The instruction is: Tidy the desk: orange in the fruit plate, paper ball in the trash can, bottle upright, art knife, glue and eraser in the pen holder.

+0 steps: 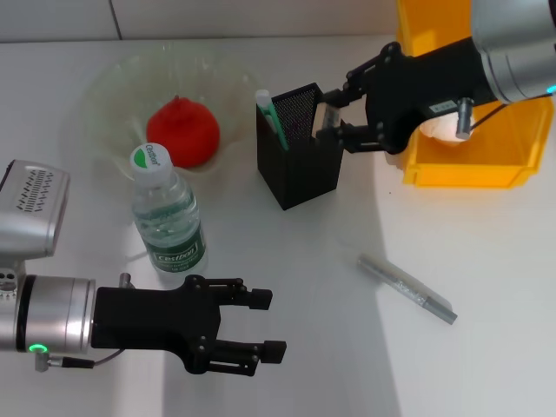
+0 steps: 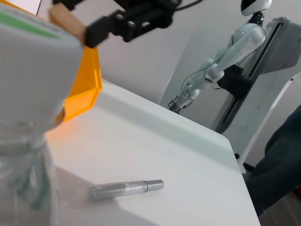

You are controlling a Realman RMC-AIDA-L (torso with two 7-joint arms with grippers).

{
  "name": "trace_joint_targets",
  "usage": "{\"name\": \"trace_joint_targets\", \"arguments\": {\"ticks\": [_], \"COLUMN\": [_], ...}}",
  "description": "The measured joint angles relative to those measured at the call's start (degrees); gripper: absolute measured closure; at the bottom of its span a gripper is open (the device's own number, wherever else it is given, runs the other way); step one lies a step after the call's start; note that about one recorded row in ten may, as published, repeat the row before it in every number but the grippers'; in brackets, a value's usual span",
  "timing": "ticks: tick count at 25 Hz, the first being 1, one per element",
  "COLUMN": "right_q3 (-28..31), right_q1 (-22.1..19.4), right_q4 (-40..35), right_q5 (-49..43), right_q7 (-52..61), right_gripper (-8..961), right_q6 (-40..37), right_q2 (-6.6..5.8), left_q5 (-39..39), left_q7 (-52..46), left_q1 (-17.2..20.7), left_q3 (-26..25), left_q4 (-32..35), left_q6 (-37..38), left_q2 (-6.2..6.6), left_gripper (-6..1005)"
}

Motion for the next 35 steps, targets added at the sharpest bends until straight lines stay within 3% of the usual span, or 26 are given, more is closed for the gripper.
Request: {"name": "trace_joint_targets", "arguments": {"ticks": [2, 9, 21, 30, 35], "right_q3": [-0.2, -0.1, -0.3, 3.1, 3.0], "right_q1": [2.5, 7.6, 7.8, 5.7, 5.9], "right_q4": [5.8, 14.9, 14.5, 4.5, -8.9], "right_q5": [0.0, 0.1, 0.2, -0.4, -12.1], "right_q7": [1.0, 0.9, 0.8, 6.3, 21.5], "right_gripper": [490, 463, 388, 355, 355], "right_q6": [5.8, 11.1, 11.1, 1.5, -11.3], "right_q2": [0.01, 0.03, 0.07, -0.14, -0.25], "left_q5": [0.0, 0.1, 0.2, 0.3, 0.2], "left_q7": [-0.1, -0.2, -0.1, -0.4, -0.8], "left_q1": [0.0, 0.1, 0.3, 0.4, 0.6], "left_q3": [0.0, 0.0, 0.1, 0.6, 0.6], "left_q4": [0.0, 0.0, 0.0, 0.0, 0.0], "left_q6": [0.0, 0.4, 0.4, 0.9, 1.1], "left_q2": [0.01, 0.02, 0.06, 0.22, 0.30], "left_gripper": [226, 226, 226, 226, 226]}}
